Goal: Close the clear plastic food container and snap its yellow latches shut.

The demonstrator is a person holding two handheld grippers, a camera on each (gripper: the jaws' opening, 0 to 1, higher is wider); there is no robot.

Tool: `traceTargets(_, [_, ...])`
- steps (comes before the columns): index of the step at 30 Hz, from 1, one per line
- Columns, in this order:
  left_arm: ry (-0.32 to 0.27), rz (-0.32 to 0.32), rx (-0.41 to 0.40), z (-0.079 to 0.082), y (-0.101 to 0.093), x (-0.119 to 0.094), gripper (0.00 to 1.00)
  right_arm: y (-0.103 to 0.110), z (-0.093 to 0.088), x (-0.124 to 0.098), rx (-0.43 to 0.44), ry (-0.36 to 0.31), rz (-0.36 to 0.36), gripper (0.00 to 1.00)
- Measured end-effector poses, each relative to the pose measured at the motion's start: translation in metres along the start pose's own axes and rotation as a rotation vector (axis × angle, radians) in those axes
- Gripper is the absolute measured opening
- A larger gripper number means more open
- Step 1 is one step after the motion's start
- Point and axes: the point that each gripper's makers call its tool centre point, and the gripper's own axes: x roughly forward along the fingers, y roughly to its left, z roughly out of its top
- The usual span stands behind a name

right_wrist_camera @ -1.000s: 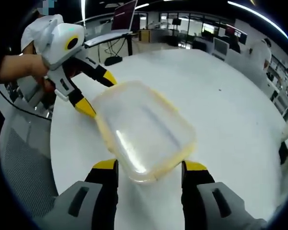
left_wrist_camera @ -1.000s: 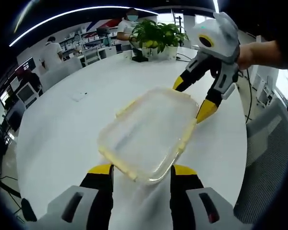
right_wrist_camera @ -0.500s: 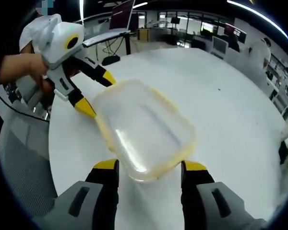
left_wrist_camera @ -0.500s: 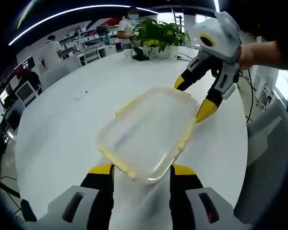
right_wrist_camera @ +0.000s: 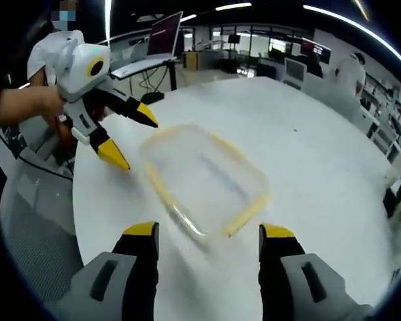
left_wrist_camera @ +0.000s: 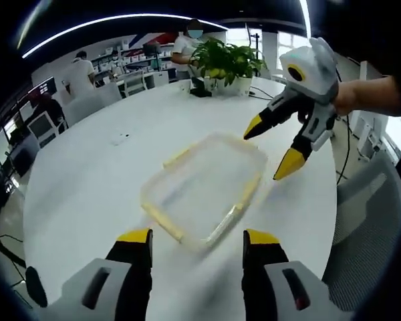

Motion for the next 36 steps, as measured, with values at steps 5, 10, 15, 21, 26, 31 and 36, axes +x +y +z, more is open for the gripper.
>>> traceTargets(5, [-0.031,0.012,-0.012,0.000,-0.007,-0.013,0.55,0.003,0.001,-0.013,0.011,-0.052,-0.023,0.62])
traceTargets(10, [-0.066,0.024,-0.031,0.000,-0.015,-0.027,0.60,0.008,-0.001,-0.029,0.025,-0.103,-0.050,0.65])
traceTargets(15, [-0.092,0.028,-0.036,-0.003,-0.025,-0.041,0.67,0.014,-0.011,-0.045,0.030,-0.121,-0.079,0.68])
traceTargets(21, [-0.117,0.046,-0.041,-0.005,-0.033,-0.056,0.76,0.018,-0.018,-0.063,0.041,-0.164,-0.116,0.71])
traceTargets(26, [-0.147,0.042,-0.035,-0.006,-0.044,-0.066,0.81,0.024,-0.023,-0.079,0.070,-0.207,-0.129,0.76])
traceTargets(31, [-0.169,0.054,-0.076,-0.012,-0.049,-0.075,0.89,0.027,-0.032,-0.087,0.071,-0.211,-0.149,0.80])
traceTargets(36, [-0.179,0.061,-0.076,-0.018,-0.054,-0.081,0.97,0.032,-0.040,-0.092,0.079,-0.220,-0.153,0.86])
